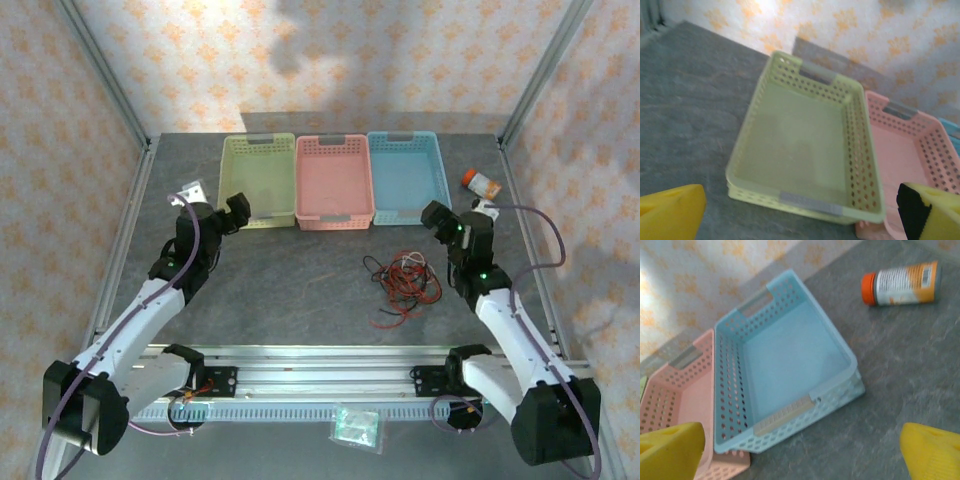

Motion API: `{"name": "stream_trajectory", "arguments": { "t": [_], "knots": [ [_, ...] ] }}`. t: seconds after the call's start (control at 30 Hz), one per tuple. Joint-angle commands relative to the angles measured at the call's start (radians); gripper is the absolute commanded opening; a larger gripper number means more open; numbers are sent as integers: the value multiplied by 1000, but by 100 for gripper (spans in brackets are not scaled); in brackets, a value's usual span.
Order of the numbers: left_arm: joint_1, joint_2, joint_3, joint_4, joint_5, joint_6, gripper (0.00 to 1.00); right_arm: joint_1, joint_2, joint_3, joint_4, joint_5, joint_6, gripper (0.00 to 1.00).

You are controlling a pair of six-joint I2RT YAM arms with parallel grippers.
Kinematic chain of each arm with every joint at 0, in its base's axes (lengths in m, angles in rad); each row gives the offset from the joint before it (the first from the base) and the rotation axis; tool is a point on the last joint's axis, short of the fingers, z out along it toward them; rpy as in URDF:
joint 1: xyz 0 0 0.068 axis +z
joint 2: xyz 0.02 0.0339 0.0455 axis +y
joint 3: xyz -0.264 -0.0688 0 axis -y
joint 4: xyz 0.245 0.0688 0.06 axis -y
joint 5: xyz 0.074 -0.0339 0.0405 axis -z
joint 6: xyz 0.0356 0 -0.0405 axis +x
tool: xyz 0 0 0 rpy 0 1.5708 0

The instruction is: Untangle the cables

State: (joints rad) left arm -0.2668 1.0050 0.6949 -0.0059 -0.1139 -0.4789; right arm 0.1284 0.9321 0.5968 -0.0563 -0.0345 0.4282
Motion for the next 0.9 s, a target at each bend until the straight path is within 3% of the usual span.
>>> {"name": "stream_trajectory", "arguments": {
  "t": [0.0,0.13,0.47,0.7,0.87],
  "knots": [
    [-62,23,58,-97,53,-66,99,2,48,69,-256,-95,57,100],
    [-176,58,74,-95,34,-83,99,1,116,140,-415,-136,42,100],
    [-467,308,136,72,152,-187,99,43,167,184,-619,-108,115,99],
    [-515,425,160,157,309,-234,99,54,185,118,-536,-216,98,97],
    [-523,455,167,153,296,-248,99,59,235,71,-468,-243,94,94]
  ]
}}
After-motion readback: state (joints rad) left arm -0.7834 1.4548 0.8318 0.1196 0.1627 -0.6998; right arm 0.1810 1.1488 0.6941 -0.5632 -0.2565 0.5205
